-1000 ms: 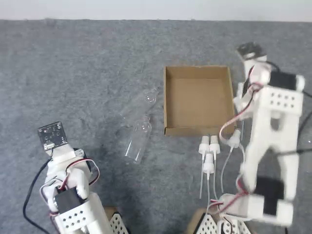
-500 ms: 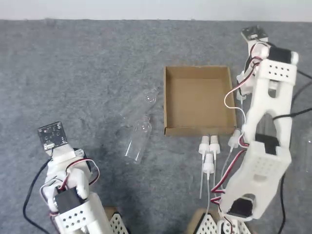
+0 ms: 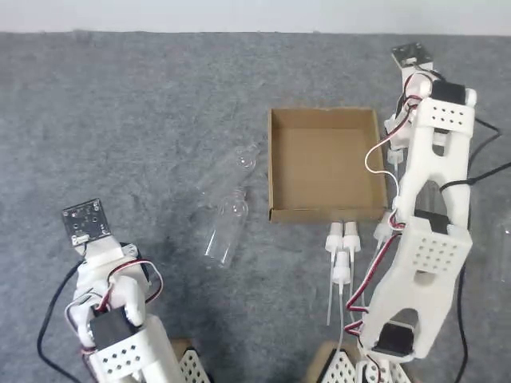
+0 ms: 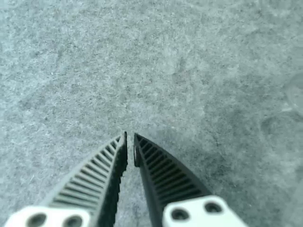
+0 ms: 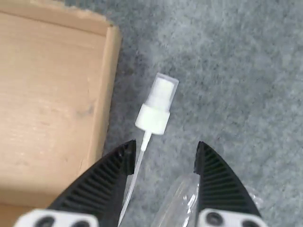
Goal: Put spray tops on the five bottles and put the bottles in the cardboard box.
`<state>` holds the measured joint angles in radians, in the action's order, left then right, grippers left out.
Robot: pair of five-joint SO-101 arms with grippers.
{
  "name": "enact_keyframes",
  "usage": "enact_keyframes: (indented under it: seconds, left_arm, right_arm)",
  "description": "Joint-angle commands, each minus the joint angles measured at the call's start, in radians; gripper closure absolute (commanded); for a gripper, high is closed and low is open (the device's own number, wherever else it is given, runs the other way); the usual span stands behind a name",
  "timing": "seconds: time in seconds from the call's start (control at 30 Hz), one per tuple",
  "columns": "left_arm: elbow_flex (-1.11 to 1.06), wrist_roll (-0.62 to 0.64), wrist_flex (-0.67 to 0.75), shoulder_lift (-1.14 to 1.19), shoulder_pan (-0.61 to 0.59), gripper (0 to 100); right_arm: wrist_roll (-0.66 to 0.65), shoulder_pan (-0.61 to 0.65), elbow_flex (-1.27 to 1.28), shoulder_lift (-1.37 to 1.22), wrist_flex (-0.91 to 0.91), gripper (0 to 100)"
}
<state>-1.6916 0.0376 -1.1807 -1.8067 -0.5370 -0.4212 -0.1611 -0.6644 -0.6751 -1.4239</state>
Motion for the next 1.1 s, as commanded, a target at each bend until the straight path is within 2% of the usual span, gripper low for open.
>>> enact_keyframes:
  seconds: [0.0,0.43,0.87,1.07]
  left_arm:
    - [0.007,-0.003,0.026,-0.017,0.002,98]
    - [0.007,-0.003,0.026,-0.017,0.002,98]
    - [0.007,-0.003,0.025,-0.017,0.002,98]
    - [0.007,-0.003,0.025,-0.017,0.002,98]
  right_arm:
    - [0.023,0.008,-0.066,0.010,0.048,81.7]
    - [0.046,0.033,-0.066,-0.088,0.128,82.1]
    - [0.046,0.041,-0.066,-0.183,0.122,82.4]
    - [0.046,0.041,-0.066,-0.211,0.127,94.7]
